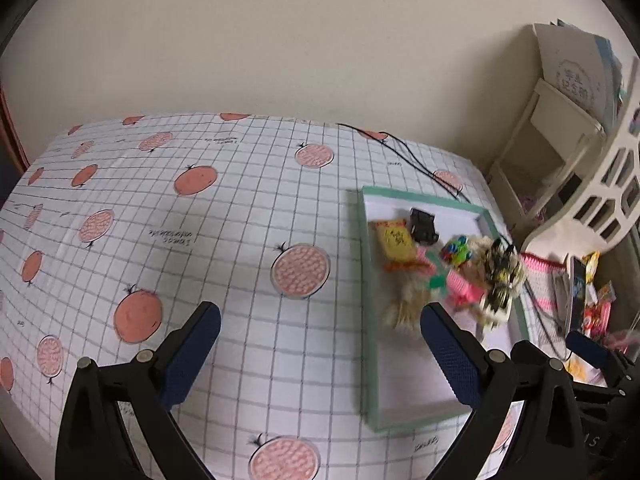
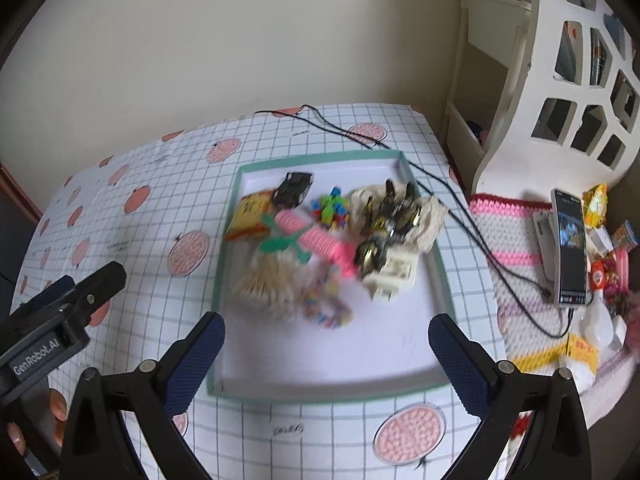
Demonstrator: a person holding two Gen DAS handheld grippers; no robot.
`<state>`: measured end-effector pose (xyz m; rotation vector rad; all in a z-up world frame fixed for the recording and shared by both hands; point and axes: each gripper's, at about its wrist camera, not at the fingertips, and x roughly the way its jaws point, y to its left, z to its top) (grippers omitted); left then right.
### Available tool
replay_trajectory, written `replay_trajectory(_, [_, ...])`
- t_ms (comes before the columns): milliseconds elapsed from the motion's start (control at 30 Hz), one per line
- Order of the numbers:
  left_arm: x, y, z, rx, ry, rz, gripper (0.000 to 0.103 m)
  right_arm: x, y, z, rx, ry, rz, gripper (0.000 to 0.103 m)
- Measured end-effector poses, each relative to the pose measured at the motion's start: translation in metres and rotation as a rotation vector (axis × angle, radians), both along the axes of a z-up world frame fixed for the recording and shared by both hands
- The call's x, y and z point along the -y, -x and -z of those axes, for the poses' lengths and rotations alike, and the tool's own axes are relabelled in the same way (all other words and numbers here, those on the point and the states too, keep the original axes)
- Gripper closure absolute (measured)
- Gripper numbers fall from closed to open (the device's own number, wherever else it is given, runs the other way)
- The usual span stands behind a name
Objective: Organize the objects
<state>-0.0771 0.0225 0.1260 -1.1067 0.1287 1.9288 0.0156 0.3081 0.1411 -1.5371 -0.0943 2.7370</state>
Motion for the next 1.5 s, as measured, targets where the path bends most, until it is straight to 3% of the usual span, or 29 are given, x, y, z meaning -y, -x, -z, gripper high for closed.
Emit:
replay_trajectory(500, [0.058,-0.008,0.042,0.032,0.05,-0.005,0.003,0.0,-0.057,0.031,0.014,0.028,0.016,0.0])
replay_trajectory(800, [0.08,-0.014,0.077,0.062,0.089,-0.022,0.003,0.01,-0.078,0.059,0.018,-0.015,-0.011,0.0])
replay_trajectory(1500, [0.089,-0.033,0.132,0.085,0.18,-0.052,0.003,0.008,-0.081,0.109,0.047,-0.032,0.007,0.0])
